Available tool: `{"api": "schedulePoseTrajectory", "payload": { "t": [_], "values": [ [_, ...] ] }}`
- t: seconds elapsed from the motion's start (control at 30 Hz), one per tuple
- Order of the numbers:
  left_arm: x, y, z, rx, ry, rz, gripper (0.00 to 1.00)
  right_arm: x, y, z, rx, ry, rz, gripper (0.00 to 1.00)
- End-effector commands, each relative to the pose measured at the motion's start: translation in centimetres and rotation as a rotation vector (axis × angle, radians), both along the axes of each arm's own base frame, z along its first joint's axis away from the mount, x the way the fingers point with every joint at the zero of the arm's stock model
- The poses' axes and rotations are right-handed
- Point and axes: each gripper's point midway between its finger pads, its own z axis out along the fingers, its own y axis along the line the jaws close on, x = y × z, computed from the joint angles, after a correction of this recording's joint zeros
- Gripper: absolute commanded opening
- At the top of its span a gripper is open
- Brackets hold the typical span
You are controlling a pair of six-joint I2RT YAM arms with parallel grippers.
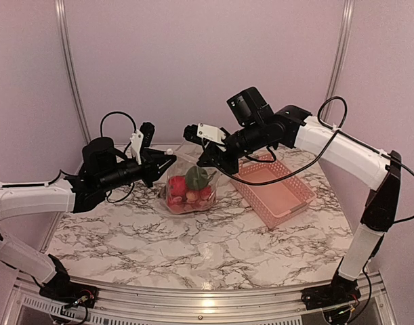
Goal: Place the food in the zip-top bag and seal the zipper
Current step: Pass from the right arm to the left
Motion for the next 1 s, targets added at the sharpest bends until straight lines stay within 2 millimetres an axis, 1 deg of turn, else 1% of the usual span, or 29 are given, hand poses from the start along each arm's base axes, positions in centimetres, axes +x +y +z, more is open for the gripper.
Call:
{"api": "schedulePoseTrajectory", "payload": {
  "t": [0.0, 0.07, 0.13, 0.2, 0.3, 0.33, 0.5, 0.6, 0.63, 0.73, 0.8, 0.97],
  "values": [
    [0.4, 0.5, -0.4, 0.002, -0.021, 0.028, 0.16, 0.3, -0.2, 3.2, 0.063, -0.032, -0.013, 0.0],
    [0.5, 0.6, -0.5, 0.003, -0.022, 0.028, 0.13, 0.4, -0.2, 3.1, 0.061, -0.032, -0.016, 0.0],
    [0.4, 0.6, -0.3, 0.0, -0.026, 0.028, 0.06, 0.5, -0.2, 3.0, 0.059, -0.031, -0.017, 0.0],
    [0.4, 0.6, 0.0, -0.003, -0.029, 0.026, 0.01, 0.7, -0.2, 2.5, 0.044, -0.035, -0.019, 0.0],
    [0.2, 0.5, 0.9, -0.005, -0.035, 0.015, 0.0, 1.1, -0.1, 2.2, 0.012, -0.04, -0.016, 0.21],
    [0.1, 0.4, 1.2, 0.0, -0.036, 0.007, 0.0, 1.1, -0.1, 2.3, 0.004, -0.044, -0.01, 0.25],
    [-0.8, -0.3, 2.3, 0.062, -0.067, -0.024, 0.0, 1.0, 0.6, 4.6, 0.039, -0.094, 0.03, 0.4],
    [-1.5, -1.0, 2.3, 0.114, -0.079, -0.043, 0.0, 0.5, 1.3, 5.3, 0.059, -0.12, 0.07, 0.48],
    [-1.9, -1.3, 2.1, 0.132, -0.079, -0.052, 0.0, 0.3, 1.6, 5.3, 0.06, -0.124, 0.083, 0.5],
    [-2.7, -2.1, 1.8, 0.177, -0.089, -0.068, 0.0, -0.4, 2.7, 4.7, 0.058, -0.12, 0.131, 0.51],
    [-3.0, -2.4, 1.6, 0.2, -0.094, -0.068, 0.0, -0.6, 3.2, 4.2, 0.054, -0.112, 0.148, 0.5],
    [-3.5, -2.9, 1.5, 0.231, -0.108, -0.073, 0.0, -1.0, 3.8, 3.3, 0.044, -0.099, 0.187, 0.44]
  ]
}}
